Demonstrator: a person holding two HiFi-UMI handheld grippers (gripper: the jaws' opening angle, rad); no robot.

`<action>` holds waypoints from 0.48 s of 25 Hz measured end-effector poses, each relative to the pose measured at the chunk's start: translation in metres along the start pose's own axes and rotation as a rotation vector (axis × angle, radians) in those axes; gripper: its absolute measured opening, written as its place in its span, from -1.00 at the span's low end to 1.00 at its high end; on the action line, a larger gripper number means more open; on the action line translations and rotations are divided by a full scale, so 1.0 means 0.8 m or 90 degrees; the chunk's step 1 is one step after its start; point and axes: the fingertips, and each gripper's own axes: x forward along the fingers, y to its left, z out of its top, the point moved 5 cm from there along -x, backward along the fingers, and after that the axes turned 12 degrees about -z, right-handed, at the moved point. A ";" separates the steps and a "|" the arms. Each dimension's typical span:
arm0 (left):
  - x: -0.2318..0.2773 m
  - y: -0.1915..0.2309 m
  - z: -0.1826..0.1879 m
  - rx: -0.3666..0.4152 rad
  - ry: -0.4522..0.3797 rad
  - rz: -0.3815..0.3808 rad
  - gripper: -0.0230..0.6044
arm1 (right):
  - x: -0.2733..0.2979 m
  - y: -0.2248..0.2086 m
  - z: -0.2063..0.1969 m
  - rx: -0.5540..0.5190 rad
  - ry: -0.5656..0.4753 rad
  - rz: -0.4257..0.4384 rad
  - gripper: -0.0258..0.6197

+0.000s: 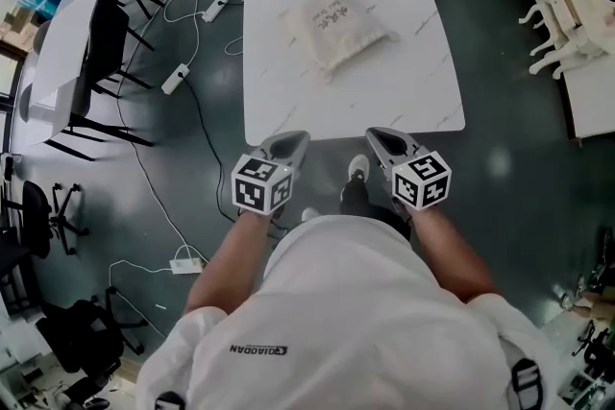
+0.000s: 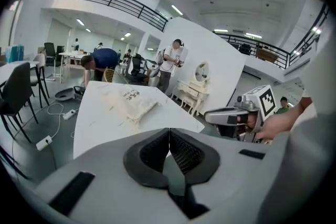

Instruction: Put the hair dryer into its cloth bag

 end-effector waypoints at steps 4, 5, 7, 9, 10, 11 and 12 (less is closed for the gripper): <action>-0.029 -0.025 -0.018 0.030 -0.002 -0.016 -0.83 | -0.034 0.026 -0.009 -0.008 -0.016 -0.040 -0.86; -0.034 -0.031 -0.022 0.032 -0.002 -0.023 -0.83 | -0.042 0.029 -0.010 -0.010 -0.021 -0.049 -0.86; -0.042 -0.042 -0.027 0.028 -0.004 -0.039 -0.83 | -0.059 0.034 -0.008 -0.013 -0.029 -0.062 -0.86; -0.047 -0.052 -0.027 0.026 -0.006 -0.050 -0.83 | -0.075 0.035 -0.004 -0.016 -0.037 -0.069 -0.86; -0.047 -0.056 -0.026 0.029 -0.007 -0.051 -0.83 | -0.082 0.035 -0.002 -0.019 -0.041 -0.070 -0.86; -0.047 -0.059 -0.024 0.034 -0.006 -0.049 -0.83 | -0.088 0.034 -0.001 -0.023 -0.044 -0.070 -0.86; -0.047 -0.063 -0.023 0.038 -0.006 -0.046 -0.83 | -0.093 0.033 -0.001 -0.026 -0.047 -0.069 -0.86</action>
